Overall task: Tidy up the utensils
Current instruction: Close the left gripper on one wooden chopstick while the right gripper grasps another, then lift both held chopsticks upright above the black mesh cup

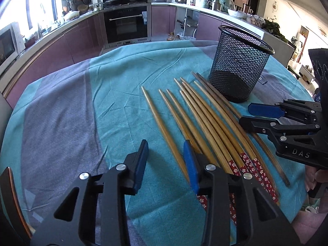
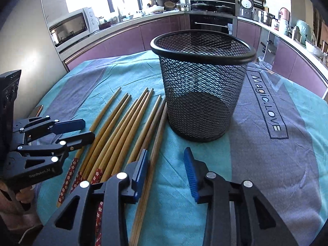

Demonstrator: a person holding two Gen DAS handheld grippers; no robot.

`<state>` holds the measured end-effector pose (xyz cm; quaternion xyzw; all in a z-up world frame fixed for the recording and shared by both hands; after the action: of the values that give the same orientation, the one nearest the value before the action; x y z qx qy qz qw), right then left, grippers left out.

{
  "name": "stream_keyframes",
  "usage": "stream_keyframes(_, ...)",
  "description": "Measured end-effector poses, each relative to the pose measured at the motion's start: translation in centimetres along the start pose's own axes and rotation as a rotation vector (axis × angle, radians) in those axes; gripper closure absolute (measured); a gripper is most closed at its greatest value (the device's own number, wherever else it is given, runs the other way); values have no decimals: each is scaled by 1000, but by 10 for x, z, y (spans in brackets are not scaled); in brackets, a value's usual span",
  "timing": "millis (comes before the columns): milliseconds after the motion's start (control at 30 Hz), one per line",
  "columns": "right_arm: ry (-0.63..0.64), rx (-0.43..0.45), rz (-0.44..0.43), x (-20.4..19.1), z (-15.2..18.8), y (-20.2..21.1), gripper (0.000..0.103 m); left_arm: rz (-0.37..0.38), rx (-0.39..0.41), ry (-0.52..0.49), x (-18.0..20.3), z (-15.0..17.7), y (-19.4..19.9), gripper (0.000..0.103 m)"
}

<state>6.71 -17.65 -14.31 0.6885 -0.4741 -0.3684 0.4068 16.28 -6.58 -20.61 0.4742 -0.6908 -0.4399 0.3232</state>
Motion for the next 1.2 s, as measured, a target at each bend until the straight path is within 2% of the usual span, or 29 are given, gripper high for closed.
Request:
stream_keyframes(100, -2, -2, -11, -1, -4, -2, 77, 13, -7, 13, 2, -6, -5, 73)
stream_keyframes(233, -12, -13, -74, -4, -5, -4, 94, 38, -15, 45, -2, -6, 3, 85)
stream_keyframes(267, -17, -11, -80, -4, -5, -4, 95, 43, -15, 55, -2, -6, 3, 89)
stream_keyframes(400, -33, -4, -119, -6, -3, 0, 96, 69, -14, 92, -6, -7, 7, 95)
stream_keyframes(733, 11, 63, -190, -10, 0, 35, 97, 127, 46, 82, -7, -9, 40, 95)
stream_keyframes(933, 15, 147, -249, -10, -8, 69, 97, 207, 122, 45, 5, -24, 85, 96)
stream_keyframes(1200, 11, 281, -288, -4, -28, 117, 97, 294, 262, 12, 14, -45, 162, 96)
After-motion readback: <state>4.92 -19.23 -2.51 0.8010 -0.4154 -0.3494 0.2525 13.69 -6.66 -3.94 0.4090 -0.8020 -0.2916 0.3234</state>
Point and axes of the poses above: each gripper's, at about its wrist camera, not at the fingertips, and y roughly against the way its jaws point, x to its right, z to its underside, the point moved 10 cm from there along -y, roughly the way its jaws point, and after that the axes turned 15 degrees about -x, right-handed, at the moved point
